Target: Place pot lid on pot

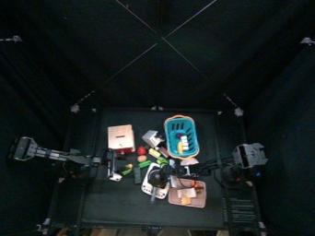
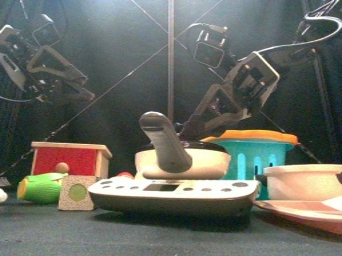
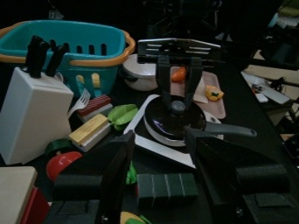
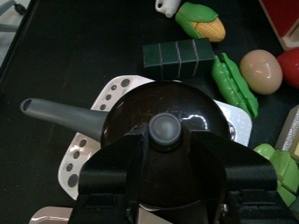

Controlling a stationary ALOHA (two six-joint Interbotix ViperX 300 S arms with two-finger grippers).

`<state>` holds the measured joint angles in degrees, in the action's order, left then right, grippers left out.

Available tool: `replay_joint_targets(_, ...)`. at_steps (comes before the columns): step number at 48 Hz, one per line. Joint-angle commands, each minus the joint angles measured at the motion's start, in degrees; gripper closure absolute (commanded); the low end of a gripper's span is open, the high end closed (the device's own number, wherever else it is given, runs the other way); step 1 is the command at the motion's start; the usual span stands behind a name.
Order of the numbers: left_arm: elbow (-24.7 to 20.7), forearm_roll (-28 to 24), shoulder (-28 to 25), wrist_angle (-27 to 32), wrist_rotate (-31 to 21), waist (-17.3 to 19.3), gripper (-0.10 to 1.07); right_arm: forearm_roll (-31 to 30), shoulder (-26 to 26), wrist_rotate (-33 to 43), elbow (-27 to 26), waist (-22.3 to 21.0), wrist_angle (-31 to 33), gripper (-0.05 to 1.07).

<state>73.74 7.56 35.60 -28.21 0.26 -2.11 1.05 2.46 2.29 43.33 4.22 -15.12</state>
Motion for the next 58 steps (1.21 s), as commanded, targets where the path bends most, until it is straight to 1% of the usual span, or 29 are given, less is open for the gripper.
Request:
replay_joint_targets(1, -0.7, 0.0, 0.0, -0.3, 0.1, 0.2, 0.13, 0.1, -1.8, 0.0, -1.4, -0.3, -0.2, 0.32)
replay_joint_targets(7, -0.8, 0.0, -0.1, -0.3, 0.1, 0.2, 0.13, 0.1, -3.3, 0.0, -1.2, -0.3, -0.2, 0.32)
replay_joint_targets(18, -1.4, -0.1, 0.0, -0.3, 0.1, 0.2, 0.13, 0.2, -9.1, 0.0, -0.1, -0.3, -0.2, 0.32)
replay_joint_targets(24, -1.6, -0.1, 0.0, -0.2, 0.1, 0.2, 0.13, 0.2, -12.3, 0.0, 1.9, -0.3, -0.2, 0.32)
replay_joint_targets(33, -1.6, -0.2, -0.1, -0.3, 0.1, 0.2, 0.13, 2.3, -17.8, 0.1, 6.6, 0.1, 1.0, 0.32)
replay_joint_targets(46, -1.9, -0.3, 0.0, -0.3, 0.0, 0.3, 0.13, 9.6, -28.3, 0.1, 15.2, 0.4, 6.9, 0.32)
replay_joint_targets(58, -1.5, -0.1, -0.1, -0.2, -0.2, -0.4, 0.13, 12.2, -35.2, 0.2, 21.0, 0.3, 11.5, 0.32)
